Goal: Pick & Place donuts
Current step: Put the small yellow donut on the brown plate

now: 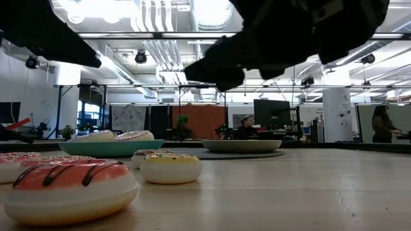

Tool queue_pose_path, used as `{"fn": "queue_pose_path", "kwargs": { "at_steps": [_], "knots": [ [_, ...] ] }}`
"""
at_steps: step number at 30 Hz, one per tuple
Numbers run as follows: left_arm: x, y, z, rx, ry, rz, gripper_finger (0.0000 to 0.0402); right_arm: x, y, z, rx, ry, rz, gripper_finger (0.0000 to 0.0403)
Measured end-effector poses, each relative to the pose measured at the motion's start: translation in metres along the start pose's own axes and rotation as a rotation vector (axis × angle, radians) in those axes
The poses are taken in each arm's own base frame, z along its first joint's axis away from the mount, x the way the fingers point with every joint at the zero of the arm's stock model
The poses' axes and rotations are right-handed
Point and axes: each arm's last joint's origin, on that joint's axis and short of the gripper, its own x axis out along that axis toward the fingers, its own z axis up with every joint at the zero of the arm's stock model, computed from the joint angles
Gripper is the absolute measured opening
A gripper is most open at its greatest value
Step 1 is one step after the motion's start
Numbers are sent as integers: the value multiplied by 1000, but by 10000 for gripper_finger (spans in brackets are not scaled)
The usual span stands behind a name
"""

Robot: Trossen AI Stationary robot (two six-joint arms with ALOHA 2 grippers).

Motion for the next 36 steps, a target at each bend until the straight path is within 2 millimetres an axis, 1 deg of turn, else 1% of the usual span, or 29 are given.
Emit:
{"fn": "queue_pose_path", "kwargs": {
  "at_steps": [3,8,11,14,19,23,25,29,33,36],
  "knots": [
    [0,0,0,0,-6,6,210,16,4,-5,-12,19,19,203],
    [0,0,0,3,-10,7,210,35,2,-12,10,39,28,206],
    [0,0,0,-1,-12,5,210,45,1,-19,40,57,42,221],
    [0,0,0,-3,-13,4,210,53,0,-23,44,68,45,246],
    [0,-1,1,-11,-16,1,210,56,-2,-22,52,80,41,293],
    [0,-1,1,-9,-17,0,210,53,-2,-22,50,82,22,316],
    [0,-1,1,-9,-17,0,210,53,-4,-24,54,103,-3,320],
    [0,-1,1,-9,-17,0,210,55,-8,-36,91,169,-34,321],
    [0,-1,1,-10,-18,-1,210,57,-9,-35,93,160,-35,314],
    [0,-1,1,-10,-18,-1,210,58,-10,-39,102,171,-38,308]
  ]
}}
